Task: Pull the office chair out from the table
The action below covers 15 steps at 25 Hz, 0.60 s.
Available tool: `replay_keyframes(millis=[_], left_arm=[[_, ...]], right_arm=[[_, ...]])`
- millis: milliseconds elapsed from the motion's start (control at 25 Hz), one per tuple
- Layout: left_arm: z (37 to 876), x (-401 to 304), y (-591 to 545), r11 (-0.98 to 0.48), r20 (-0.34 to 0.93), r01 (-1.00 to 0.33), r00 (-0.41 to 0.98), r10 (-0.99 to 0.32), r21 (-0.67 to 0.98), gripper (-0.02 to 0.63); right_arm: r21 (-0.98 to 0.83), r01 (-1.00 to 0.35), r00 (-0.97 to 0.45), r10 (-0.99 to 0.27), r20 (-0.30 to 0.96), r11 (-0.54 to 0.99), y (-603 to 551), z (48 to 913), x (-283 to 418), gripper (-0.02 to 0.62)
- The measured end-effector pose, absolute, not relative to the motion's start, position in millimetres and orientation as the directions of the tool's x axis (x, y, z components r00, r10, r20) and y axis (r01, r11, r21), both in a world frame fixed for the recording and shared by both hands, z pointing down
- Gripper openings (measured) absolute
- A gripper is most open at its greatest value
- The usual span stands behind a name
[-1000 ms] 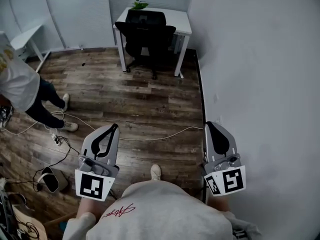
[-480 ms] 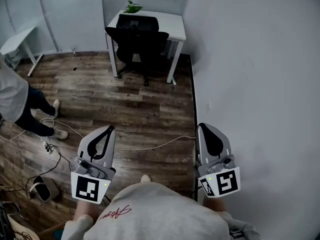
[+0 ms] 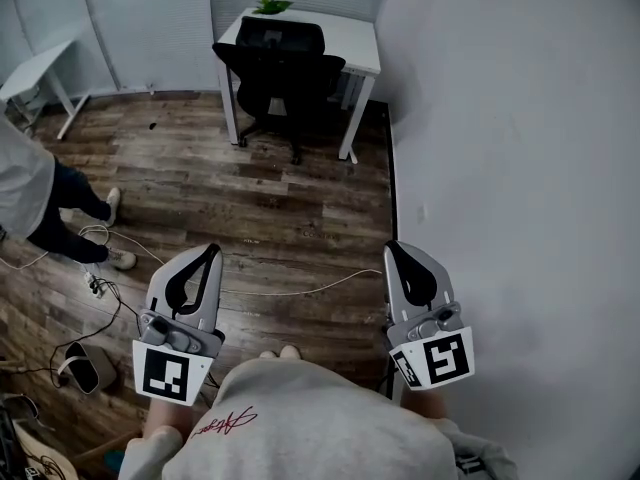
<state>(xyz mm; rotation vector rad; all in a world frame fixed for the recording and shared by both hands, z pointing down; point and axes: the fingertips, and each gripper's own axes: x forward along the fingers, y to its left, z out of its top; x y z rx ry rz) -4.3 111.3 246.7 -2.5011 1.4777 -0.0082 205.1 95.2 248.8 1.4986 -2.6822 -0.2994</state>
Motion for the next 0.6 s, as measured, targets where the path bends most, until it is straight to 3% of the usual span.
replay_keyframes(millis=[600], left_arm=[[247.4, -5.2, 102.6, -0.457, -0.098, -0.862, 0.486, -0.869, -0.217, -0.005]], right_arm=[[0.206, -0.821, -0.552, -0.832, -0.055, 0.532, 88.9, 245.2, 195.8, 0.003]])
